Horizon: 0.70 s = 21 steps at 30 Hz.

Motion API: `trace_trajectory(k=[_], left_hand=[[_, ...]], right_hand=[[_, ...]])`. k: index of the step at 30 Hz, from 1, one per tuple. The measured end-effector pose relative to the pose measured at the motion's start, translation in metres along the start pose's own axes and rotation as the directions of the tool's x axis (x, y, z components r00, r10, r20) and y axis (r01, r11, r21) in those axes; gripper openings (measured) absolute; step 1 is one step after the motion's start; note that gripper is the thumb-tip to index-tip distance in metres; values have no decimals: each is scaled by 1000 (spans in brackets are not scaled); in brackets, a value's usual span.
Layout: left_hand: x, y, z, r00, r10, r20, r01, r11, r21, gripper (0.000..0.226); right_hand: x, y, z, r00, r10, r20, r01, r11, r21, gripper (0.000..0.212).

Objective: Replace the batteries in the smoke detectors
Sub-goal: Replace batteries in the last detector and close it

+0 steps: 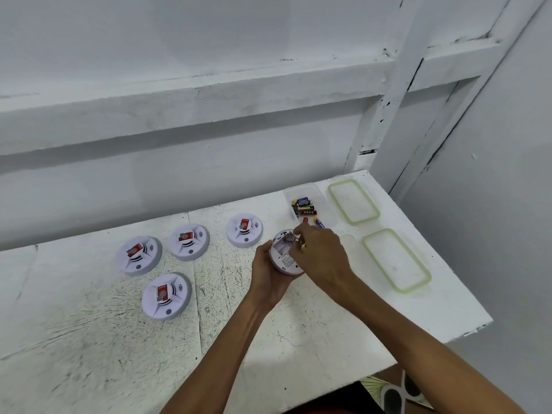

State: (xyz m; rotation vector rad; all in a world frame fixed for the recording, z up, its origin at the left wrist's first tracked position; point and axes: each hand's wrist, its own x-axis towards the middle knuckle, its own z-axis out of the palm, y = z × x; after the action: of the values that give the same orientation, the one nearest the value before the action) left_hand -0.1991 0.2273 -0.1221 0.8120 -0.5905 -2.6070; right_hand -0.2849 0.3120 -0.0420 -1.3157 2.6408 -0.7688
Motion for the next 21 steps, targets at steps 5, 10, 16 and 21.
trace_trajectory(k=[5,10,16,21], left_hand=[[-3,-4,-9,1000,-22,23,23,998,-56,46],[-1,-7,-12,997,-65,37,68,995,-77,46],[1,-10,-6,993,-101,59,107,988,-114,43],[3,-15,-2,990,-122,76,128,988,-89,46]], right_hand=[[-2,32,-12,998,-34,-55,48,962,268,20],[-16,76,-30,972,228,53,-234,949,213,16],[-39,120,-39,873,398,283,-398,915,-60,11],[-51,120,-28,843,419,337,-327,897,-296,19]])
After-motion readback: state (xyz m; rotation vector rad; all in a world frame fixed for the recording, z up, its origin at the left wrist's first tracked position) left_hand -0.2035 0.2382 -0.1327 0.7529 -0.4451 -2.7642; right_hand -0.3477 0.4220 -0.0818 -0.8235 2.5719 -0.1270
